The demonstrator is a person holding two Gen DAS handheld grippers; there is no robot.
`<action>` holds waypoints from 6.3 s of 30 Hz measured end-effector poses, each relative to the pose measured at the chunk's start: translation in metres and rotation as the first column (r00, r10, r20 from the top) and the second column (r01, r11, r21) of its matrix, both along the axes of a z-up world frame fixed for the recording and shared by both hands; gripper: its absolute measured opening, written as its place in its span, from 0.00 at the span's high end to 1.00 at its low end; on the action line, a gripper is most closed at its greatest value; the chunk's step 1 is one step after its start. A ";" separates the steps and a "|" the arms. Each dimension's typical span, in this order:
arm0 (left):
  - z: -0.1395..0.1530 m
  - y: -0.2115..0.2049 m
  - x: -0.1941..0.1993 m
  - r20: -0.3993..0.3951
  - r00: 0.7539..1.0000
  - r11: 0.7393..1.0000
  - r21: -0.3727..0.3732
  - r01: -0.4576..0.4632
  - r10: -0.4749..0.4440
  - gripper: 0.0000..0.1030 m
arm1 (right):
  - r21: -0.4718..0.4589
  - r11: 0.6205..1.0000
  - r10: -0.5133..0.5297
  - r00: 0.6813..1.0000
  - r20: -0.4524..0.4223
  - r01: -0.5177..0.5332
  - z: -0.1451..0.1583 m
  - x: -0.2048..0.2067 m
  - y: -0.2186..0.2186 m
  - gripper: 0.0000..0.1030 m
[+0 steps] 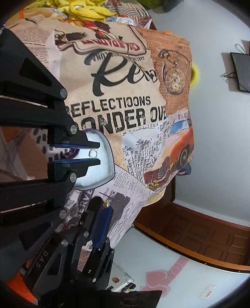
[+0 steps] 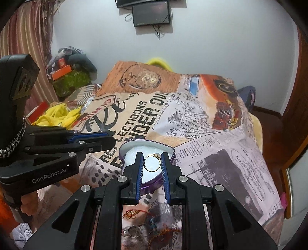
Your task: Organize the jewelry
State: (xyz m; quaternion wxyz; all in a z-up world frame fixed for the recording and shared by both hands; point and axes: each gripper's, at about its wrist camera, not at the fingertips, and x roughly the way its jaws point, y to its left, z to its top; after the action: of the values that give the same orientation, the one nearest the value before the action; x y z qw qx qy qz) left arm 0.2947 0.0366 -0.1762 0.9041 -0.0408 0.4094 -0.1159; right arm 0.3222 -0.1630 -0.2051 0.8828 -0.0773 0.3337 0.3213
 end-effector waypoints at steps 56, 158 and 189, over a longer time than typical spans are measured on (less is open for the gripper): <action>0.022 0.010 -0.008 -0.002 1.000 0.999 0.043 -0.007 0.007 0.77 | -0.116 0.990 0.072 0.996 -0.059 -0.079 0.003 0.006 0.015 0.80; -0.039 -0.058 -0.111 -0.140 0.982 0.991 0.031 0.128 -0.123 0.90 | -0.123 0.992 -0.029 0.982 -0.189 0.005 -0.051 -0.073 -0.053 0.91; 0.040 -0.020 -0.112 0.068 0.998 0.999 0.035 0.010 -0.013 0.90 | -0.003 0.999 -0.032 0.999 -0.003 0.032 0.032 -0.070 -0.050 0.91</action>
State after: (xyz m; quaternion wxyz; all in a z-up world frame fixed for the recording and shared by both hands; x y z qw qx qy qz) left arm 0.1825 0.0165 -0.1364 0.9174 -0.0186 0.3804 -0.1152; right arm 0.2521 -0.2132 -0.1727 0.8872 -0.0726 0.3367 0.3069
